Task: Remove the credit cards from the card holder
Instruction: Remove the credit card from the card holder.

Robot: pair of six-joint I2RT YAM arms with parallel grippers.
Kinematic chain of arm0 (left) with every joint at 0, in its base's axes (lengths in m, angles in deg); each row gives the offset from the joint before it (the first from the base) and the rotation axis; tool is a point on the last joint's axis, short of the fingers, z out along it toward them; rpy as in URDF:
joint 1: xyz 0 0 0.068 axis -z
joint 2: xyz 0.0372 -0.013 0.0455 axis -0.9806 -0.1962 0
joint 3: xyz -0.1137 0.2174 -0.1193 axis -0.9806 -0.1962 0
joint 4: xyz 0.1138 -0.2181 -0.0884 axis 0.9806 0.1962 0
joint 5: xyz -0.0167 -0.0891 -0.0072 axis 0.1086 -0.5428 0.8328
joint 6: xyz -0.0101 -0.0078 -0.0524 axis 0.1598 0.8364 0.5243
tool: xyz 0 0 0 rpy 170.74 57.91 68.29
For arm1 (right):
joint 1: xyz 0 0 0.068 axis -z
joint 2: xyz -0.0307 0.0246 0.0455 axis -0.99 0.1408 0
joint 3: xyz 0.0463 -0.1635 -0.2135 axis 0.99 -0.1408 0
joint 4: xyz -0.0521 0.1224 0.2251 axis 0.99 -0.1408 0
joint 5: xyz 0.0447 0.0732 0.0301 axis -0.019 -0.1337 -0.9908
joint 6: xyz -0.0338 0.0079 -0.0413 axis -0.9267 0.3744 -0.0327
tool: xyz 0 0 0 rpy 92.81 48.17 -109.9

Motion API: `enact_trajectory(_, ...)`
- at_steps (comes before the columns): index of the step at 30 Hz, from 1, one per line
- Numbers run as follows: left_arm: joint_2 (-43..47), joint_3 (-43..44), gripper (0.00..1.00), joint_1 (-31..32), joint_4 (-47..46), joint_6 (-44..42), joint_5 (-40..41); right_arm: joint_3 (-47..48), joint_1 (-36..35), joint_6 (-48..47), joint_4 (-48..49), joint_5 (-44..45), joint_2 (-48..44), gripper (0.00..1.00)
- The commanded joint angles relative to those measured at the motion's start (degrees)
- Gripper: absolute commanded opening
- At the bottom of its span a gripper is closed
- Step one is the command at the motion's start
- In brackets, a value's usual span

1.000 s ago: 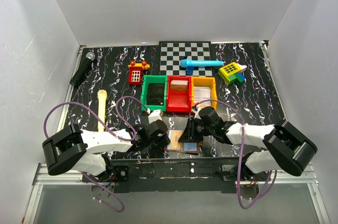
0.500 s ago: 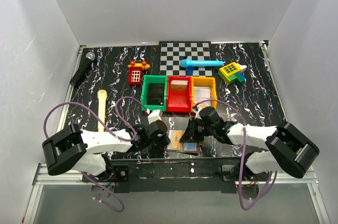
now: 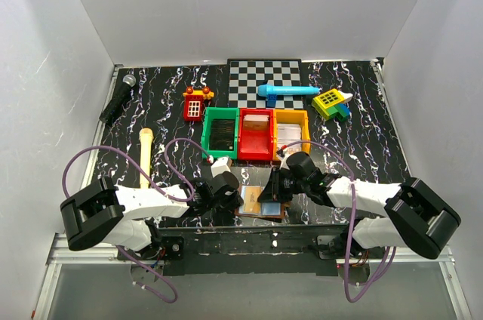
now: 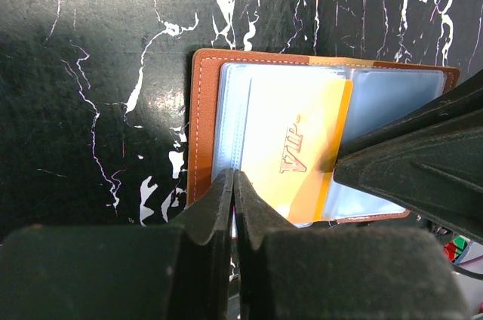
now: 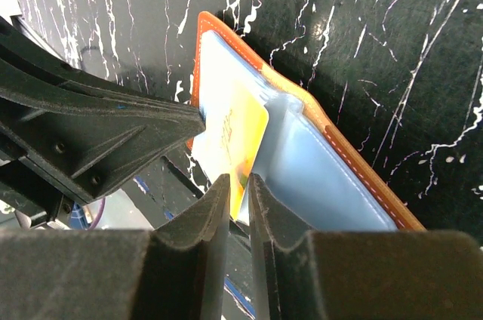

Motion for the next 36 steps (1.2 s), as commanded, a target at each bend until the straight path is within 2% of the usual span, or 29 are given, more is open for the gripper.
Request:
enact_trajectory(1, -3.6, -4.0, 0.00, -0.1, 10.1, -1.2, 1.6, -0.1, 0.6, -0.6, 0.7, 0.4, -1.5, 0.23)
enact_trajectory(3, -3.6, -4.0, 0.00, -0.1, 9.9, -1.3, 1.5, 0.1, 0.6, -0.6, 0.9, -0.1, -0.9, 0.25)
enact_trajectory(7, -3.6, -4.1, 0.00, -0.1, 9.7, -1.3, 1.1, 0.7, 0.6, -0.6, 0.4, -0.4, 0.6, 0.37)
enact_trajectory(10, -3.4, -4.5, 0.00, -0.1, 9.3, -1.0, 0.8, 1.4, 0.6, -0.6, -0.5, -0.2, 1.6, 0.41)
enact_trajectory(20, -3.2, -5.0, 0.00, -0.1, 8.8, -0.4, 0.4, 3.2, 0.6, -0.7, -0.9, -1.2, 4.8, 0.42)
enact_trajectory(29, -3.3, -5.2, 0.00, -0.1, 8.5, -0.5, 0.2, -0.7, 0.6, 1.7, 7.9, -1.6, 1.3, 0.29)
enact_trajectory(36, -3.6, -5.1, 0.00, -0.1, 8.1, -1.1, -0.2, -0.6, 0.6, 2.3, 11.8, -4.0, 2.0, 0.32)
